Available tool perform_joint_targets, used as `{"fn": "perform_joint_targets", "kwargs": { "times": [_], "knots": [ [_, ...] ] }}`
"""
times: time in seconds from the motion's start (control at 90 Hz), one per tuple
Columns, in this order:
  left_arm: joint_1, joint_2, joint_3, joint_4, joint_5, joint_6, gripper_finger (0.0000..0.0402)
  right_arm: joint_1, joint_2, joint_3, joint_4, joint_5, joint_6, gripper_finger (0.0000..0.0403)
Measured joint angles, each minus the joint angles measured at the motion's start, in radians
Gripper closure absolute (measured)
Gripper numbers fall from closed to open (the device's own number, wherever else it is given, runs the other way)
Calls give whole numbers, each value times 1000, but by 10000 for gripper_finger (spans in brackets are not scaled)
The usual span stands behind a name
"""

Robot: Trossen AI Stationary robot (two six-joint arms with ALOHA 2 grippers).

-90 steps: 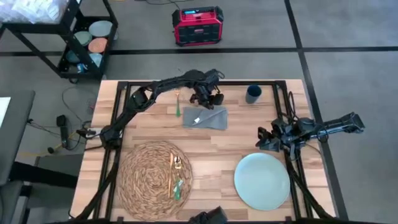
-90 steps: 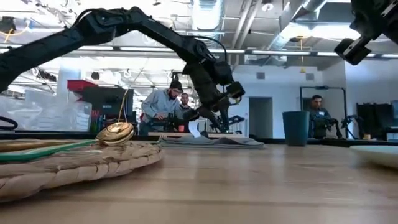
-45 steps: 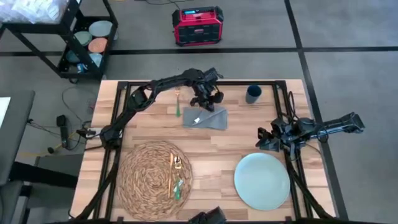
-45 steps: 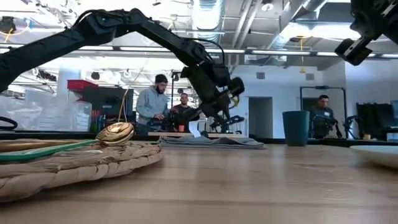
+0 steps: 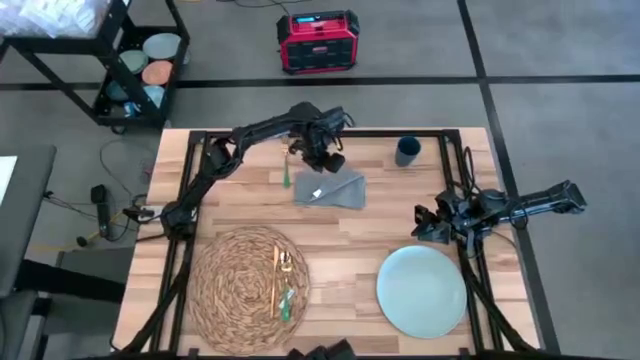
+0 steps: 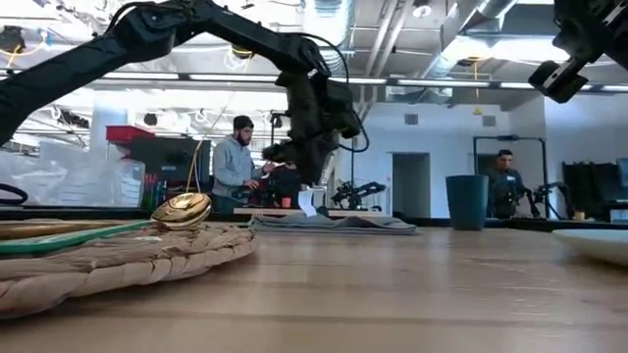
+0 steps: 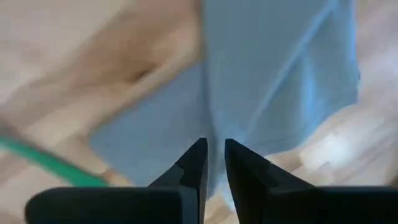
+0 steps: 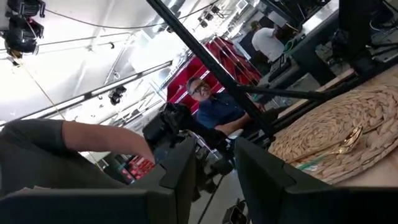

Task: Set table place
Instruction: Fold the gray table napkin

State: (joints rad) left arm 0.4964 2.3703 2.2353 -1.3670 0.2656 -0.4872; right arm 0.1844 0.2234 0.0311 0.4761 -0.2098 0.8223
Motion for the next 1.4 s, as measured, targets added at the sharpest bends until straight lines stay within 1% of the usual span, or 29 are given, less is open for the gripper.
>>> {"fn": "perform_joint_targets", "kwargs": {
  "times": [0.156,0.311,0.4,0.511,0.756,0.833,0.956,1.033,1.178,1.256,1.4],
  "knots": [
    [-5,-2,-36,6,33,-21,363,0,0,0,0,-3,8,300],
    [-27,0,-81,50,134,-11,363,0,0,0,0,-5,8,300],
    [-44,0,-82,71,125,22,363,0,0,0,0,-16,8,300],
    [-51,0,-82,105,69,33,363,0,0,0,0,-22,8,300],
    [-41,0,-82,84,73,31,361,0,0,0,0,-27,8,300],
    [-41,0,-82,71,90,31,352,0,0,0,0,-29,7,300],
    [-48,0,-82,46,127,50,323,0,0,0,0,-37,-7,300],
    [-50,0,-82,36,117,54,303,0,0,0,-1,-38,-8,300],
    [-50,0,-82,16,46,37,274,0,0,0,-1,-39,-8,300],
    [-50,0,-82,17,23,30,268,0,0,0,-1,-47,-8,300],
    [-50,8,-80,15,29,-10,265,0,0,0,-1,-51,-9,300]
  ]
}}
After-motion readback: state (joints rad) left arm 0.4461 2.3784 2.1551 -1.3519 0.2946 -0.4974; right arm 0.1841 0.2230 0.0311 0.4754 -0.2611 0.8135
